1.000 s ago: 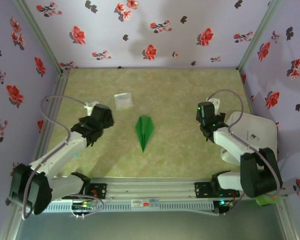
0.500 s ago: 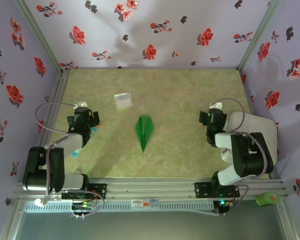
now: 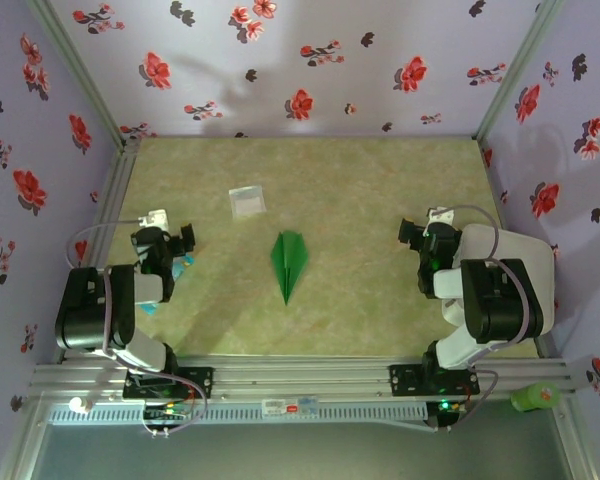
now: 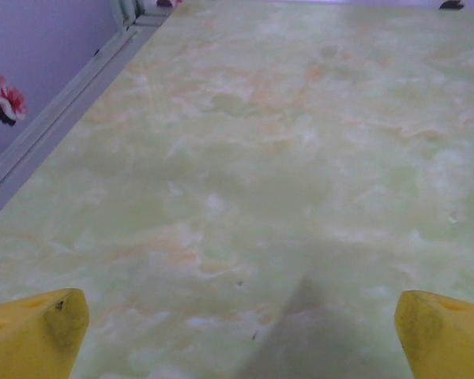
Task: Fold a paper plane with a square sheet of paper (pick it up from the middle)
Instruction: Reset both arms
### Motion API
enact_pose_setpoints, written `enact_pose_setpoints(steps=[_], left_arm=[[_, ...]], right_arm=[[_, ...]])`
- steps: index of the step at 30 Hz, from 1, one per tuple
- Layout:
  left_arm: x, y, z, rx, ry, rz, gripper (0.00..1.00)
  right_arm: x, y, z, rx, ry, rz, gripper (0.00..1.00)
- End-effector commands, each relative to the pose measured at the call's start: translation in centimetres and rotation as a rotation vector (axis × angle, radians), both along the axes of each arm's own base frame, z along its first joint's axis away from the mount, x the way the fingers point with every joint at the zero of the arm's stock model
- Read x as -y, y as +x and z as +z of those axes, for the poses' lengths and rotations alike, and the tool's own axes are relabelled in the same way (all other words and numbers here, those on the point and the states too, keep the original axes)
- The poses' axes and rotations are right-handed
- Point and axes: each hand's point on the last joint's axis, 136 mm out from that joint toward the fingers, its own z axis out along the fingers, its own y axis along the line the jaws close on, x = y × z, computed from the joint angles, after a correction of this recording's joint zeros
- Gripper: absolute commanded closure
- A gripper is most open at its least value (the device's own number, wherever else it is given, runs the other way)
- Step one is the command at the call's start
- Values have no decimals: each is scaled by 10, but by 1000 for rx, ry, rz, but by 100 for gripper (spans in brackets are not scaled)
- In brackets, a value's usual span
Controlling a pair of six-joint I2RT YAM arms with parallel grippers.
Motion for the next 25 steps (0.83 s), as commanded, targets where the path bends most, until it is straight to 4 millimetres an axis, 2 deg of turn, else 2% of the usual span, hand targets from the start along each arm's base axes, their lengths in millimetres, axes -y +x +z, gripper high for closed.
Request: enact_pose_setpoints(steps=[1, 25], left_arm=[[4, 10, 18, 73, -9, -15, 0], [4, 10, 18, 74, -10, -15, 0]], right_arm=[[6, 4, 13, 47, 1, -38, 1], [5, 4, 13, 46, 1, -36, 1]])
